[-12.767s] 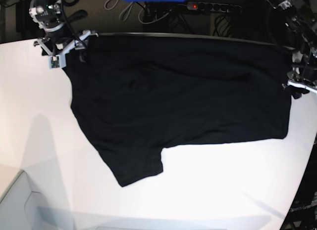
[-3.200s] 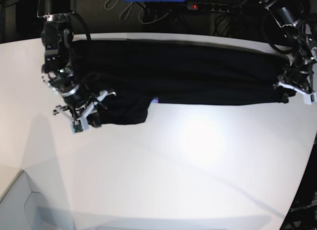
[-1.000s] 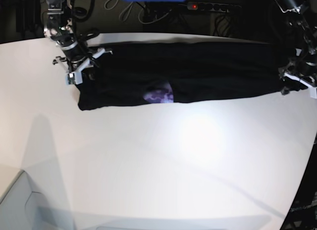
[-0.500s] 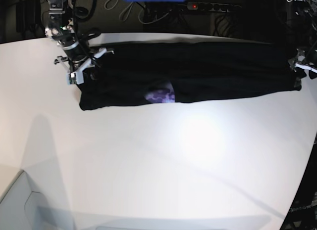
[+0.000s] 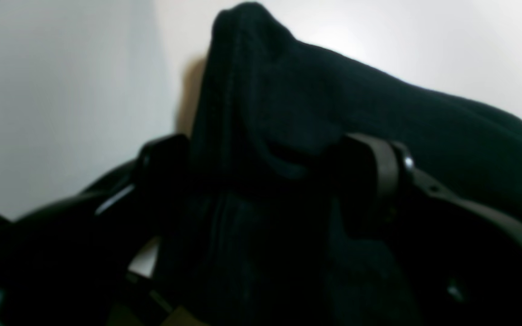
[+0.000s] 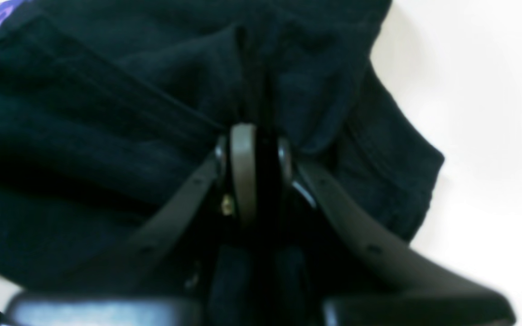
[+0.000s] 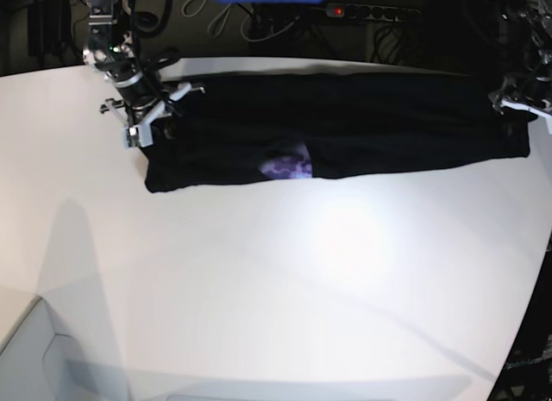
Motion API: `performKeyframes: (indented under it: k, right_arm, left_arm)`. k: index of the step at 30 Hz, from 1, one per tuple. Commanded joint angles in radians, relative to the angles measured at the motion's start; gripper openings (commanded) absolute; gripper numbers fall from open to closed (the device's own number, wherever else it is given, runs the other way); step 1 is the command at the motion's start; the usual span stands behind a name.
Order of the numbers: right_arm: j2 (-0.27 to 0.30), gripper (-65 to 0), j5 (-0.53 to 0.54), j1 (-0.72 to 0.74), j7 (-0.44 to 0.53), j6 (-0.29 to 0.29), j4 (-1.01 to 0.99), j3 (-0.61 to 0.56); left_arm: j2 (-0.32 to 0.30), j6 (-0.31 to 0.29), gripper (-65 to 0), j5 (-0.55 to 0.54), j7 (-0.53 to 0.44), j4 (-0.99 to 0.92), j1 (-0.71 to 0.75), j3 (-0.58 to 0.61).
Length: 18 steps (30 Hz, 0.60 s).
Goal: Layout the t-shirt on the table in an organized manner, then fold the t-shirt properly
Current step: 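Hold the strip ends with both grippers and pull it taut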
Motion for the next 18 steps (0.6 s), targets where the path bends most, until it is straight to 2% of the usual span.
performKeyframes:
  k: [1,10,12,14,18]
  right_arm:
    - [-0.002,-55.8,-0.013,0.002,-0.054,0.008,-0.001,-0.004]
    - [0.001,-55.7,-0.013,0.005,-0.054,0.008,-0.003,-0.004]
    - [0.001,-55.7,-0.013,0.007,-0.054,0.008,-0.003,-0.004]
    - [0.003,-55.7,-0.013,0.007,-0.053,0.008,-0.003,-0.004]
    - [0.006,-55.7,-0.013,0.008,-0.053,0.008,-0.003,-0.003]
  left_arm:
    - [-0.018,-0.004,-15.9,-0.008,-0.008,0.008,-0.001,-0.004]
    - [-0.018,-0.005,-18.5,-0.006,-0.003,-0.053,-0.017,-0.004]
    - [-0.018,-0.005,-25.6,-0.006,-0.006,-0.090,-0.024,-0.004]
    - [-0.018,-0.005,-36.8,-0.006,-0.009,-0.101,-0.026,-0.004]
    - [-0.018,-0.005,-64.4,-0.006,-0.002,-0.108,-0.046,-0.001]
